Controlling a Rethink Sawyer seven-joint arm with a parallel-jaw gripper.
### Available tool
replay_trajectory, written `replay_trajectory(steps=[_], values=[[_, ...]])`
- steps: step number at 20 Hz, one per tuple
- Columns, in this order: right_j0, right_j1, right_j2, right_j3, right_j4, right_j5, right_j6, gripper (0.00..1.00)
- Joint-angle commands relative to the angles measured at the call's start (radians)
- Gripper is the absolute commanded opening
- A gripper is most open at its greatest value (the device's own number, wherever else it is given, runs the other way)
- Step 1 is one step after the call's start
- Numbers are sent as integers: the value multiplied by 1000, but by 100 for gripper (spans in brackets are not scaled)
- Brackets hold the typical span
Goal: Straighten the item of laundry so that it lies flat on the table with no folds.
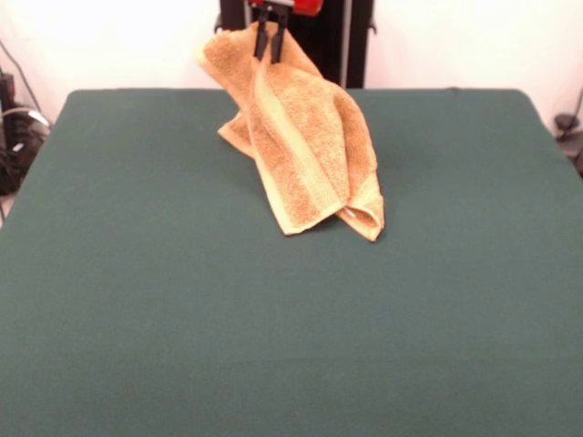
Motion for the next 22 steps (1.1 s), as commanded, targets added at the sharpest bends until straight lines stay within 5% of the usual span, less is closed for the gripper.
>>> replay_trajectory(steps=[1,9,16,22], values=[[-352,-93,399,167,-59,12,27,0],[-287,-117,371,192,-57,8,123,0],[-231,-341,362,263,62,199,140,0],[-156,-444,298,232,125,370,120,0]])
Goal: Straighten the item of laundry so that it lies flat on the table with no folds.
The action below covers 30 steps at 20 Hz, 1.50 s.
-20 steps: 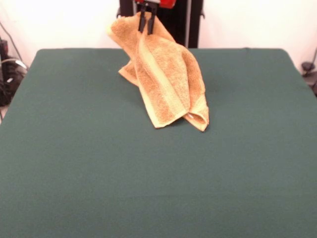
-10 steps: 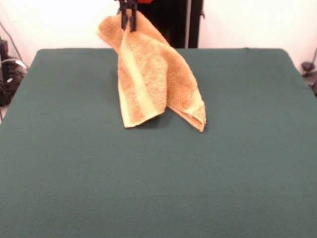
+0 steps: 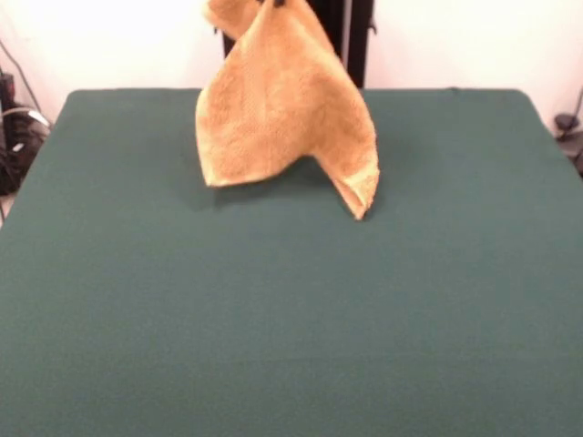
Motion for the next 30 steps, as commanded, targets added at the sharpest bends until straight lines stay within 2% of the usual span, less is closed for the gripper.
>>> replay_trajectory(steps=[1,7,11,19,23,25,27,30], values=[[86,-133,55,56,95,254,124,0],[121,-179,27,10,110,367,115,0],[126,-217,24,15,135,411,99,0],[156,-289,30,73,279,473,75,0],[193,-312,23,82,319,503,93,0],[199,-304,21,84,325,489,88,0],[185,-259,42,111,367,400,26,0],[117,-162,122,134,420,239,-110,0]])
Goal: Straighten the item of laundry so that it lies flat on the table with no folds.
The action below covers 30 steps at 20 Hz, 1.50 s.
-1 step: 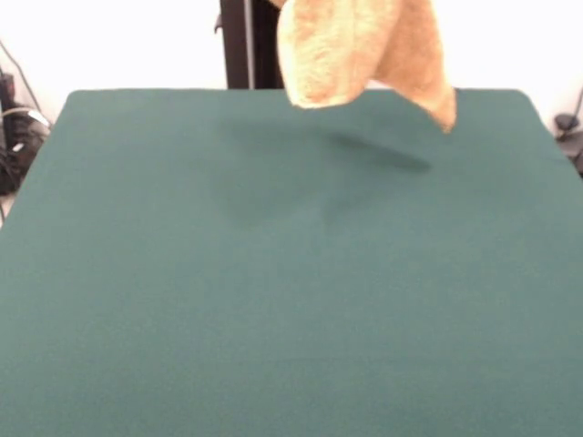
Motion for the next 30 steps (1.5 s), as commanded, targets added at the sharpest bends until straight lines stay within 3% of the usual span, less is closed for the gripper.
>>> replay_trajectory(steps=[1,5,10,12,23,30], values=[[-62,156,150,131,145,-163,-149,0],[-153,256,255,99,94,-236,-169,0],[-181,287,288,70,-2,-235,-111,0],[-207,344,313,52,-42,-282,-106,0],[-277,575,297,-128,-378,-423,-69,0],[-344,609,328,-212,-535,-392,-87,0]])
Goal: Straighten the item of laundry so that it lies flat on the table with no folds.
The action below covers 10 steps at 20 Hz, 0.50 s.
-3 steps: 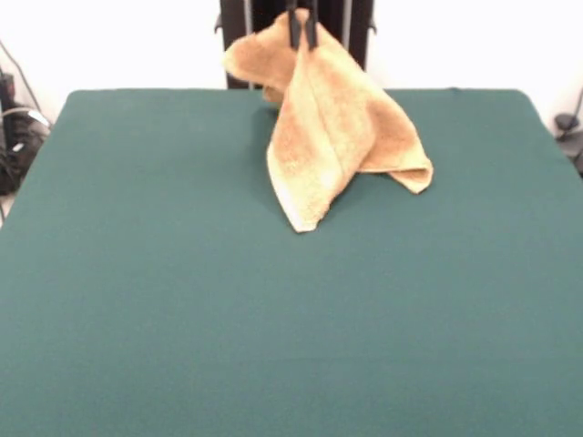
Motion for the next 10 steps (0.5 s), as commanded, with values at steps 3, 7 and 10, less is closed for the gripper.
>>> replay_trajectory(steps=[3,7,10], values=[[-70,80,157,-150,-159,17,-110,0],[-123,71,214,-172,-193,76,-140,0],[-154,63,252,-193,-212,118,-160,0]])
